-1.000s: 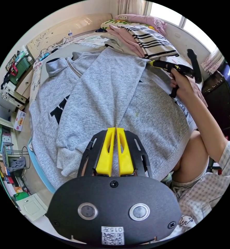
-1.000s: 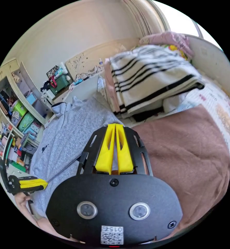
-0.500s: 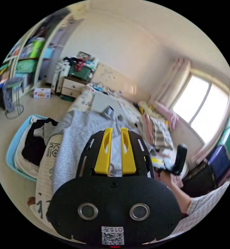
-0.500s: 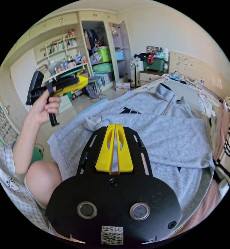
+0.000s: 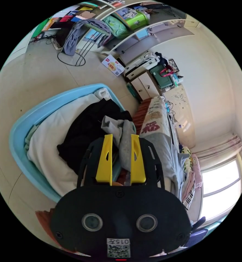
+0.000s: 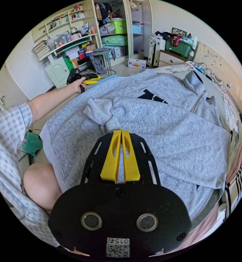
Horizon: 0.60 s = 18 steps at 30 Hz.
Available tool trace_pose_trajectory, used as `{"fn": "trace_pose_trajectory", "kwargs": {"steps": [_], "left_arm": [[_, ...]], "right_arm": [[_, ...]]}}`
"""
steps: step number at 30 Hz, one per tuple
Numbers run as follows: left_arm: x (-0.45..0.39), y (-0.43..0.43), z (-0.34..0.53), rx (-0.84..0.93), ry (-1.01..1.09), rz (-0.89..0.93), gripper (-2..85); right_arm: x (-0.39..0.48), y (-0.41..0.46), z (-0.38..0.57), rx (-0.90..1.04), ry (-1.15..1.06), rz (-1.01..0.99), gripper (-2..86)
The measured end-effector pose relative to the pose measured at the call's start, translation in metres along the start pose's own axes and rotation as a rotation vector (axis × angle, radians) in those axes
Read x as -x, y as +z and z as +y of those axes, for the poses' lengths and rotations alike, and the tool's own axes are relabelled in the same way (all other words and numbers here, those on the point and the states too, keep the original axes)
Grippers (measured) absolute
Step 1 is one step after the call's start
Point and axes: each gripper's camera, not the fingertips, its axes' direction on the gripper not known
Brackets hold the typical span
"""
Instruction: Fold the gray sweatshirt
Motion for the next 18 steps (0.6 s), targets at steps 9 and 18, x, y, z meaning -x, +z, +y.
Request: {"fn": "trace_pose_trajectory", "kwargs": {"steps": [9,18], "left_arm": [[0.011,0.082,-0.051,0.104,0.087,-0.153,12.5],[0.011,0.041,-0.039,-0.026,0.114,-0.144,1.3]], "right_arm": [[-0.026,0.014,-0.008,0.005,0.066,-0.096,-0.5],[-0.033,0.018,0.004,0.008,0.054,-0.046,-0.5]]}}
